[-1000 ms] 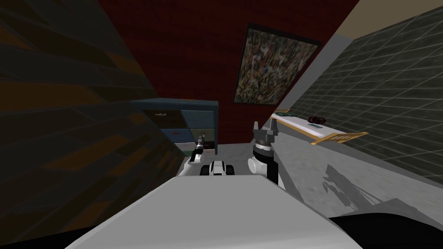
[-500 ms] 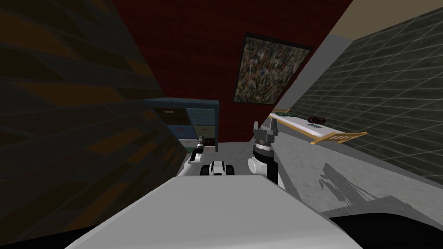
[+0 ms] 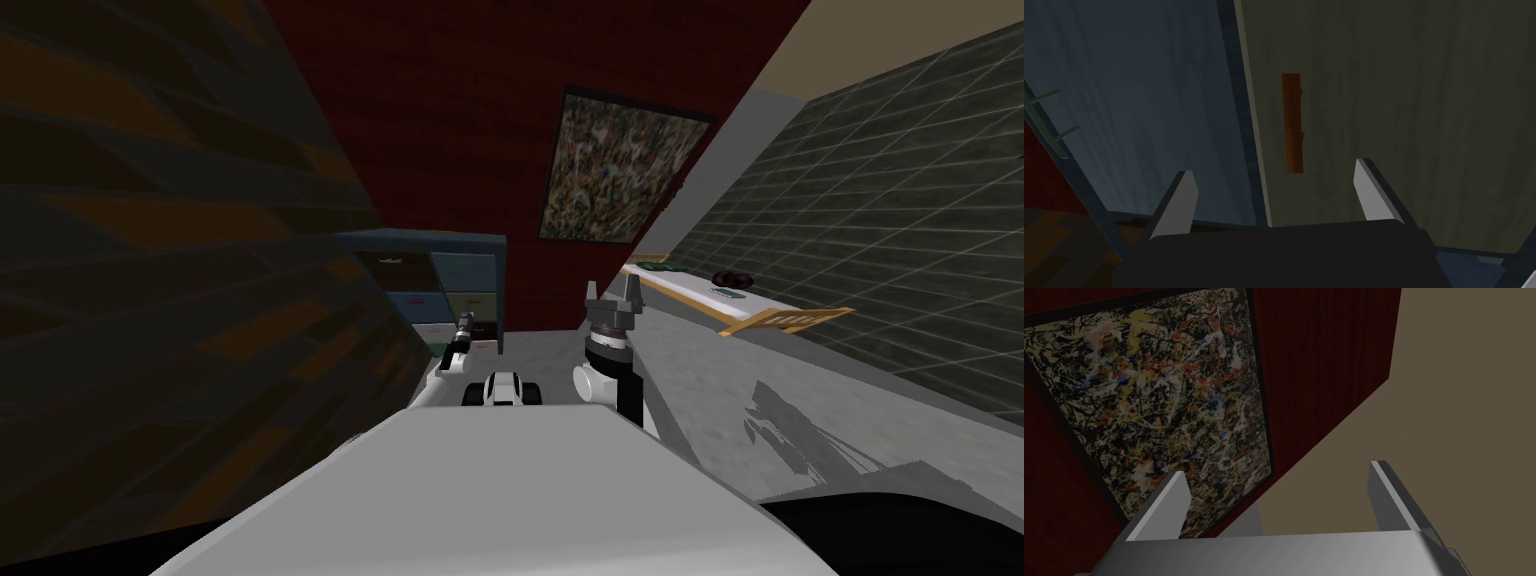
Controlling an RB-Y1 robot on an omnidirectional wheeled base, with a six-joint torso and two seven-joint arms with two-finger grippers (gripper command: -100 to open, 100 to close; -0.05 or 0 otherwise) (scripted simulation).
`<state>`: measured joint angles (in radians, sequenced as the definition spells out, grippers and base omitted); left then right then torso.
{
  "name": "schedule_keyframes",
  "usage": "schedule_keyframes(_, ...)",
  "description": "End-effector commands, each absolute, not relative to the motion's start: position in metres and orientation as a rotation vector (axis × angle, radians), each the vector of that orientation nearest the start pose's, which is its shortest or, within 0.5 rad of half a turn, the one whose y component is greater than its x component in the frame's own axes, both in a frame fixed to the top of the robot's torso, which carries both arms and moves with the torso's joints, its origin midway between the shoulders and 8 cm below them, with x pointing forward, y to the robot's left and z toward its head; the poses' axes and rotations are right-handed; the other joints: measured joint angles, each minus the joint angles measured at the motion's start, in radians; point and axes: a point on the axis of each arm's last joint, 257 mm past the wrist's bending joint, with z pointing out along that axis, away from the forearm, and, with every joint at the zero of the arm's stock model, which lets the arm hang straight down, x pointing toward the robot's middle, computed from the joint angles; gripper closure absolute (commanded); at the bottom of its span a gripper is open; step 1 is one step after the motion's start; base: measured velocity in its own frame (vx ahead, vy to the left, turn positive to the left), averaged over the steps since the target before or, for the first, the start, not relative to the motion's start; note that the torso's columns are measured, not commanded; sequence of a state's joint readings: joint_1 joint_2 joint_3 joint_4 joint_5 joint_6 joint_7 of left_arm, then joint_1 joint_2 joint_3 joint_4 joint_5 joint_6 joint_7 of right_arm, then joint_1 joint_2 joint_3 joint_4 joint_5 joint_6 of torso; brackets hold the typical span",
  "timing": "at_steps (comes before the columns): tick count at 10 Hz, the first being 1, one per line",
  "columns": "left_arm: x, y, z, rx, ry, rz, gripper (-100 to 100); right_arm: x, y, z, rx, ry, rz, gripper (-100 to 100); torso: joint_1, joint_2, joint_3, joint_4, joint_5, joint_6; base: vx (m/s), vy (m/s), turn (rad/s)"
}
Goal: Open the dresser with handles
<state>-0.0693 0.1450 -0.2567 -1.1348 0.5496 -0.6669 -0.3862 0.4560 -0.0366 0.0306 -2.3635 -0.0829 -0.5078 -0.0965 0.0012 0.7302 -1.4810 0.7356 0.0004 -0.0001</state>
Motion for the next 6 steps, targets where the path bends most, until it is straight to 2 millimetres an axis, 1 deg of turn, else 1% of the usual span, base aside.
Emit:
schedule_keyframes(1, 0.522, 0.220, -0.264, -1.041, 1.041, -1.253, -100, 0.326, -0.266, 0.075, 0.612, 0.480, 1.526, 0, 0.000, 0.006, 0.004, 0.002, 0.000, 0.000, 0.091, 0.006, 0.000)
schedule_keyframes(2, 0.532, 0.219, -0.257, -1.039, 1.045, -1.257, -100, 0.326, -0.266, 0.075, 0.612, 0.480, 1.526, 0, -0.001, 0.014, 0.009, 0.004, 0.000, 0.000, 0.064, -0.008, 0.034)
schedule_keyframes(3, 0.536, 0.219, -0.253, -1.038, 1.046, -1.258, -100, 0.326, -0.266, 0.075, 0.612, 0.480, 1.526, 0, -0.002, 0.015, 0.010, 0.005, -0.001, 0.000, 0.085, -0.012, 0.034)
schedule_keyframes(4, 0.532, 0.220, -0.255, -1.038, 1.042, -1.258, -100, 0.326, -0.266, 0.075, 0.612, 0.480, 1.526, 0, -0.002, 0.011, 0.007, 0.004, -0.001, 0.000, 0.038, -0.005, 0.005)
schedule_keyframes(5, 0.525, 0.219, -0.262, -1.040, 1.043, -1.254, 100, 0.326, -0.266, 0.075, 0.612, 0.480, 1.526, 0, -0.001, 0.010, 0.006, 0.003, 0.000, 0.000, -0.051, -0.006, -0.046)
schedule_keyframes(6, 0.529, 0.219, -0.259, -1.040, 1.046, -1.255, 100, 0.326, -0.266, 0.075, 0.612, 0.480, 1.526, 0, -0.001, 0.013, 0.008, 0.003, 0.000, 0.000, -0.035, -0.004, -0.009)
